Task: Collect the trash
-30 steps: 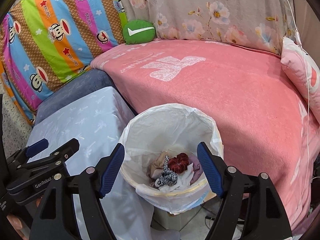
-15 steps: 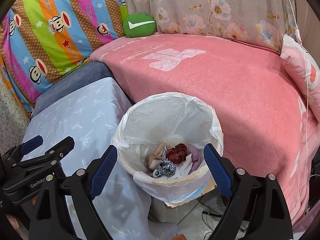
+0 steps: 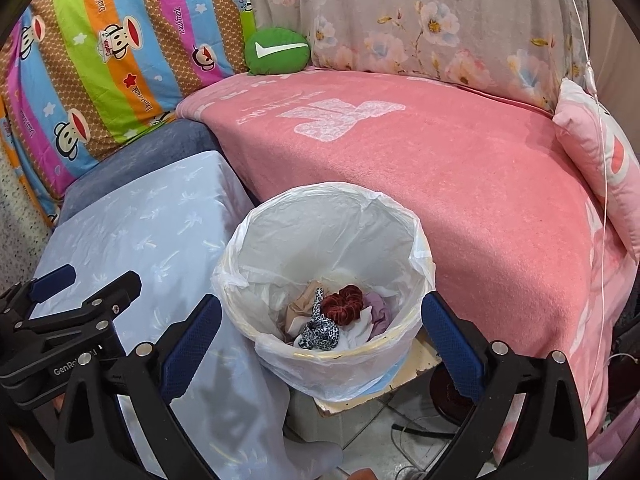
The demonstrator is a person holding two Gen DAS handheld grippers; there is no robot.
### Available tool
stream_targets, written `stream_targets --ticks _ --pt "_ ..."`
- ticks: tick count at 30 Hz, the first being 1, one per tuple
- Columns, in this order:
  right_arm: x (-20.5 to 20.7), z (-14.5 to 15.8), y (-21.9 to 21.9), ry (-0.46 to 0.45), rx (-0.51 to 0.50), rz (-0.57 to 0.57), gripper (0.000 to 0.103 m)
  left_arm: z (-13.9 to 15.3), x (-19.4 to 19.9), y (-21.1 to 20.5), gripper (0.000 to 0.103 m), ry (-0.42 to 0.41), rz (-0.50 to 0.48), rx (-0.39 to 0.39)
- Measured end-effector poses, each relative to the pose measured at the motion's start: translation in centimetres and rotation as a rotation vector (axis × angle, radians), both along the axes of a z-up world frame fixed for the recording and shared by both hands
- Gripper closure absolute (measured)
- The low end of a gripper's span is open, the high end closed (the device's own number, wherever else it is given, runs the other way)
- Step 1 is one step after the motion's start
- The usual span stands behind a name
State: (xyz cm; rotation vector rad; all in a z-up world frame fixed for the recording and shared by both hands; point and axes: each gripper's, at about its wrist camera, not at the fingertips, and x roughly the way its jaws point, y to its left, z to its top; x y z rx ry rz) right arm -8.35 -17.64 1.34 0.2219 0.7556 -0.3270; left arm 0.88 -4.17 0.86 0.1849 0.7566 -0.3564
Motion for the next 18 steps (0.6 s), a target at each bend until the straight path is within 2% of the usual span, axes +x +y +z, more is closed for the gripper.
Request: stream_targets --ticks 18 --pt "-0.49 0.02 0.86 0.011 -0.024 0.02 0.005 0.03 -0.47 -0.26 0.01 -0.01 0.002 0.005"
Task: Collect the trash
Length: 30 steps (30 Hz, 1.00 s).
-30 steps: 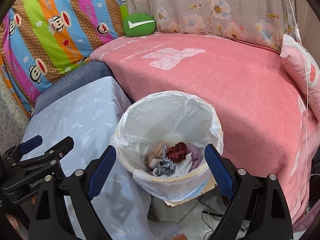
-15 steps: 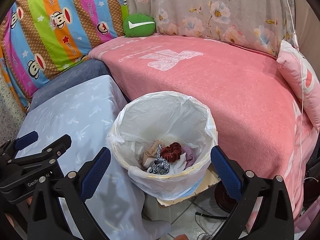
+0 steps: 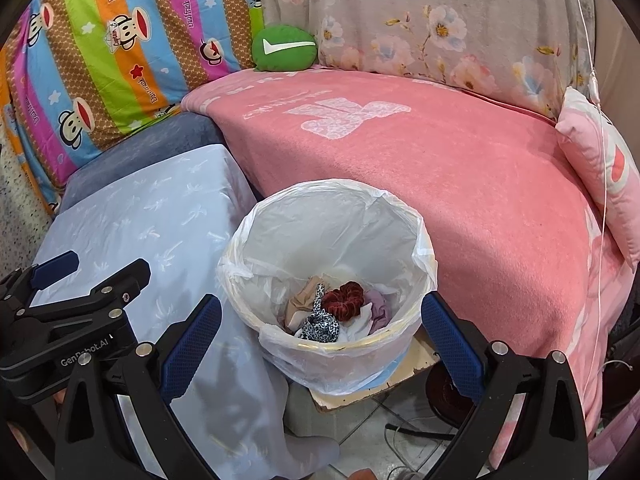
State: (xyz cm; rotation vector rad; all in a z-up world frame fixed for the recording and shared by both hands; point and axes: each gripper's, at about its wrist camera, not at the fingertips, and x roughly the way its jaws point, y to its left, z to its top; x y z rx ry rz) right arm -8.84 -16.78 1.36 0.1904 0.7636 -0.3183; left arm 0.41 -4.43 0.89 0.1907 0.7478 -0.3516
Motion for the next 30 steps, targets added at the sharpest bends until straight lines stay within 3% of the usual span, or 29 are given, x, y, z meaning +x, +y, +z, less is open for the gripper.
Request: stream_targets --ticks 30 --pt "-1.2 -1.3 -0.8 0.027 -0.016 -0.027 0.006 -0.7 -0.5 -0.7 0.009 0.013 0.027 0.018"
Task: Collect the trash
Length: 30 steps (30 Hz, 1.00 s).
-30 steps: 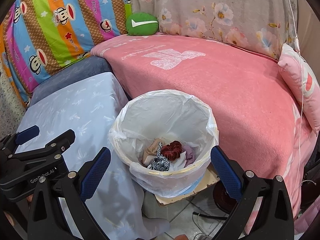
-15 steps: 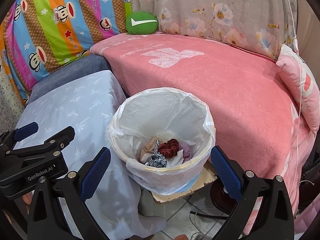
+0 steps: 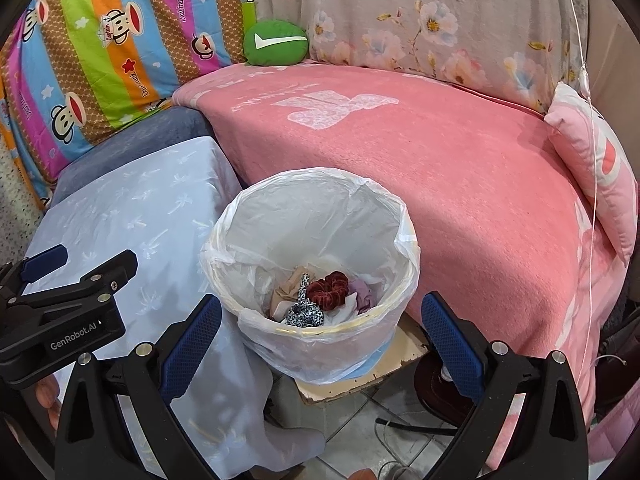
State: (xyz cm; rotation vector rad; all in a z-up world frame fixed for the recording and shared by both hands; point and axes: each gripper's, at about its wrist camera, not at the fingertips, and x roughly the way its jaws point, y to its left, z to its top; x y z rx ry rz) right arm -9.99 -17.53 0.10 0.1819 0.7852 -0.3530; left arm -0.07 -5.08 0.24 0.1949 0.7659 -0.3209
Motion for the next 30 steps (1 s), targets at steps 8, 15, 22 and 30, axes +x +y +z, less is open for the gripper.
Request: stream_targets --ticks 8,15,22,30 --pt "-0.03 -0.29 -0.08 0.007 0.002 -0.005 0.006 -0.25 0.11 0.21 0.009 0.008 0.008 0.003" --pt "-0.05 -0.27 -0.05 0.006 0.003 -0.005 0.006 -0.25 0.09 0.21 0.009 0.008 0.008 0.003" --pt "-0.07 -0.35 0.03 0.008 0.0 -0.004 0.006 -0.36 0.06 0.3 0.009 0.009 0.01 0.005" --pt "-0.05 -0.42 0.05 0.009 0.002 -0.003 0.006 -0.42 0.04 0.3 0.009 0.01 0.01 0.004"
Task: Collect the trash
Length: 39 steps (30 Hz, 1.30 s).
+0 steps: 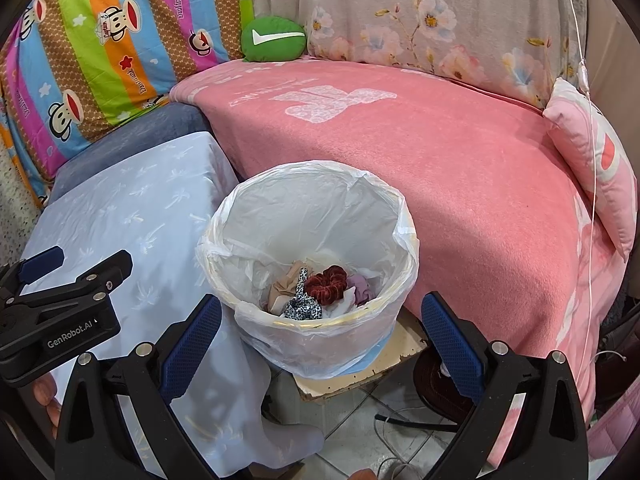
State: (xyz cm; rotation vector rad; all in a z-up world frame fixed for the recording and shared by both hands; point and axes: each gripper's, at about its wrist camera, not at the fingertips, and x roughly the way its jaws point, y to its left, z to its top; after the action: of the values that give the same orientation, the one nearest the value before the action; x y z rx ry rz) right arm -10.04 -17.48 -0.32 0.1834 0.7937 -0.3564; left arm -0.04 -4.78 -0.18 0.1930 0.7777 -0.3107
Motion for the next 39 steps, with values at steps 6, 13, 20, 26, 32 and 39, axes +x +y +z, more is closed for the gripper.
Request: stream_targets --ticks 6,13,20,26,32,39 --pt "-0.01 0.01 0.01 0.0 0.0 -0.001 0.005 -0.05 0.0 0.06 0.009 0.001 -0.002 0.0" --pt "0.02 -0.13 0.09 0.003 0.0 0.0 0.006 -0.15 -0.09 0.02 0.009 0.0 -0.003 0.002" --pt "0.01 -0.17 0.1 0.002 -0.001 0.001 0.006 -0.37 -0.3 -0.09 0.009 -0.001 -0.011 0.006" --pt "0.0 -0.16 0.12 0.002 -0.001 0.0 0.006 -0.36 -0.33 -0.08 0.009 0.0 -0.01 0.007" --pt "0.02 -0.16 0.09 0.003 -0.001 0.001 0.006 -0.39 -0.3 -0.07 0.009 -0.001 -0.013 0.008" --pt "0.09 -0.29 0.21 0.005 -0.001 0.003 0.005 -0.52 -0.27 -0.08 0.009 0.004 -0.015 0.011"
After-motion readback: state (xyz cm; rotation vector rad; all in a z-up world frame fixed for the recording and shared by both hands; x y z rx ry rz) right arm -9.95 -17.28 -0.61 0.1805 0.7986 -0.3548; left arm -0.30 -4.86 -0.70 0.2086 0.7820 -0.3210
